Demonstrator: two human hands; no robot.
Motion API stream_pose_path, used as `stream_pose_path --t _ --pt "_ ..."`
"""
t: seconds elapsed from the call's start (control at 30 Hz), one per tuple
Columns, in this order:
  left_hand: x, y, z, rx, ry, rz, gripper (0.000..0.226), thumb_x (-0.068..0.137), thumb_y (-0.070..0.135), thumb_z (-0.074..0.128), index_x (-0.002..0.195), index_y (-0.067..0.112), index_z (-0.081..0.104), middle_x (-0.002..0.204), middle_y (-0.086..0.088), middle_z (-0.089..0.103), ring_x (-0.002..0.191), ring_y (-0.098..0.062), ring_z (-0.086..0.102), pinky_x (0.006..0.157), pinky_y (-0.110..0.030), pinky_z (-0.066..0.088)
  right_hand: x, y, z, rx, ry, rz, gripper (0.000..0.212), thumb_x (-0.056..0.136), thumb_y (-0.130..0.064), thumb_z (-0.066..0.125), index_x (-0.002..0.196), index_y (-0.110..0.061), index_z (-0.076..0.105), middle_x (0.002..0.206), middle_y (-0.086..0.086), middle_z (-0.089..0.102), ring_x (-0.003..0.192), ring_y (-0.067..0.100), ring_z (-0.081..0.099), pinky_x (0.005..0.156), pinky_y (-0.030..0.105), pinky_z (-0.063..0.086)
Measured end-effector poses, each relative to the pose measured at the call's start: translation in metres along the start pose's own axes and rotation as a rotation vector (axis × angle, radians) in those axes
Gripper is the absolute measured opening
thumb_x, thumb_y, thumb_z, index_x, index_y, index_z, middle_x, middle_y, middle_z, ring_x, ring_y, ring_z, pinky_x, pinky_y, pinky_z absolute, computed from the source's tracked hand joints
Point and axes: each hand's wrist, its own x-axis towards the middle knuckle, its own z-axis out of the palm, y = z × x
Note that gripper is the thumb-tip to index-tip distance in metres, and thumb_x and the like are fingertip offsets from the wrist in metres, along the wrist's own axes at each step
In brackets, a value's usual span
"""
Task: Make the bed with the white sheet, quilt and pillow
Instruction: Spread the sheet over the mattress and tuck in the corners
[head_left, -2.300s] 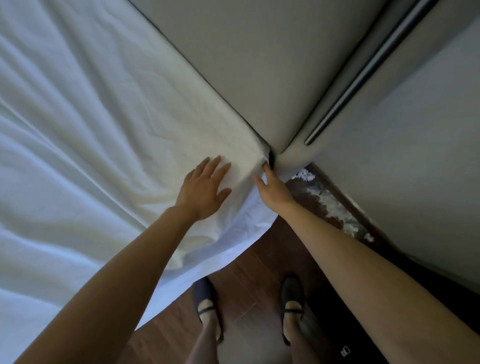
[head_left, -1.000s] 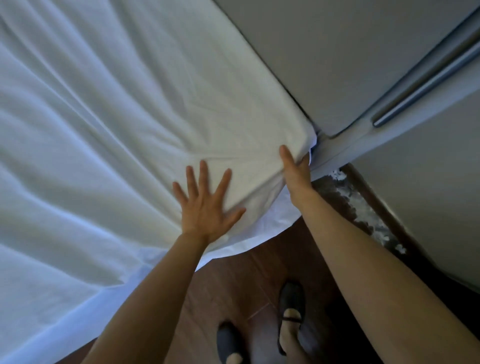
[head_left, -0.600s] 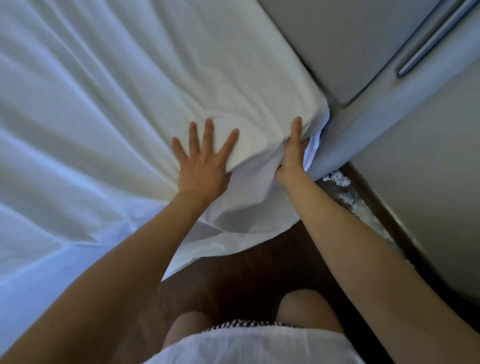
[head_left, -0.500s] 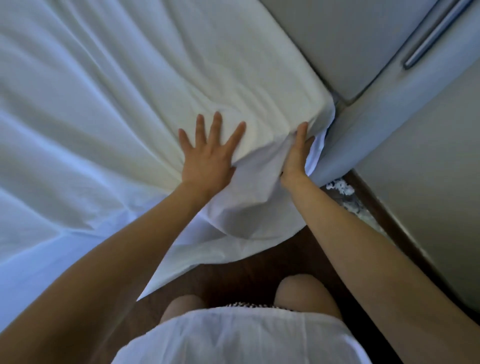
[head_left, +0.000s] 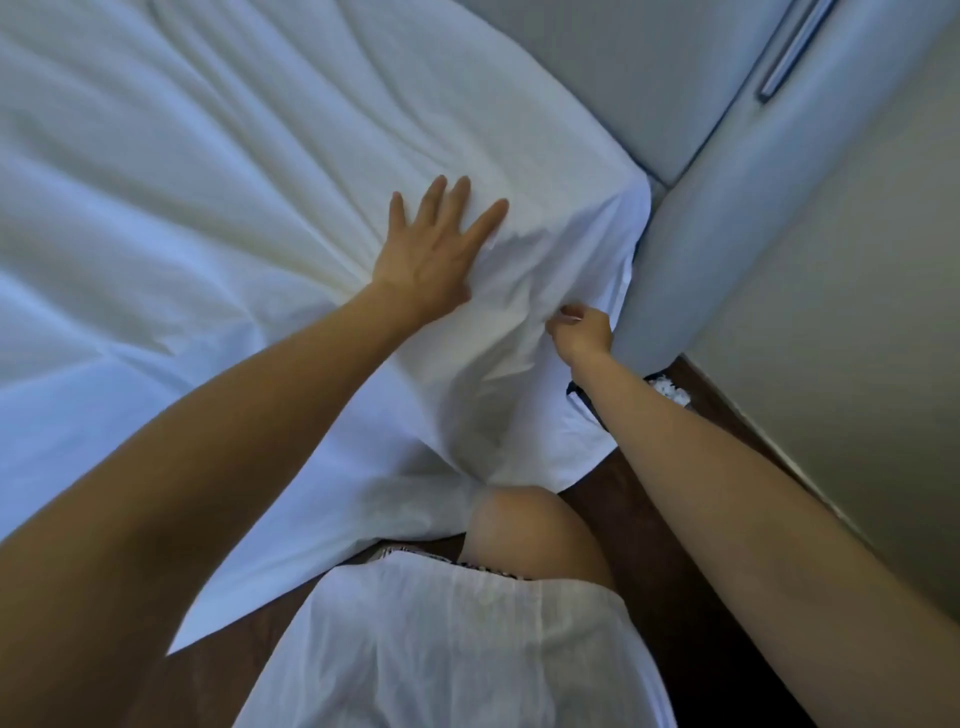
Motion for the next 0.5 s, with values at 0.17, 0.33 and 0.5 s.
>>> stream_pose_path --t 0.17,0.33,0.5 --pt "-0.005 0.017 0.031 0.195 0.462 0.339 0.049 0.094 0.005 0.034 0.141 0.018 0.042 0.146 -0.019 0.041 0.135 -0.033 0.040 0.106 -0.054 0.033 0.002 0.007 -0.003 0.028 -0.043 0.080 0.036 0.085 -0.012 0.064 0.120 -0.006 0.060 0.105 0.010 0.061 0.096 0.024 0.057 0.080 0.028 0.046" --pt "-0.039 0.024 0.100 0.223 0.149 0.631 0.046 0.076 0.016 0.048 0.118 0.013 0.067 0.133 -0.016 0.056 0.122 -0.032 0.055 0.101 -0.043 0.043 -0.007 0.010 0.007 0.053 -0.102 0.175 0.025 0.088 -0.024 0.052 0.107 -0.011 0.063 0.096 0.011 0.063 0.088 0.024 0.059 0.074 0.034 0.048" --pt "-0.057 0.016 0.147 0.482 -0.051 0.653 0.055 0.096 0.016 0.012 0.149 0.012 0.025 0.159 -0.010 0.007 0.147 -0.030 0.005 0.113 -0.046 -0.014 -0.008 0.004 0.010 0.135 -0.174 0.263 0.047 0.094 -0.044 0.043 0.133 -0.017 0.046 0.122 0.004 0.055 0.106 0.023 0.057 0.087 0.039 0.046"
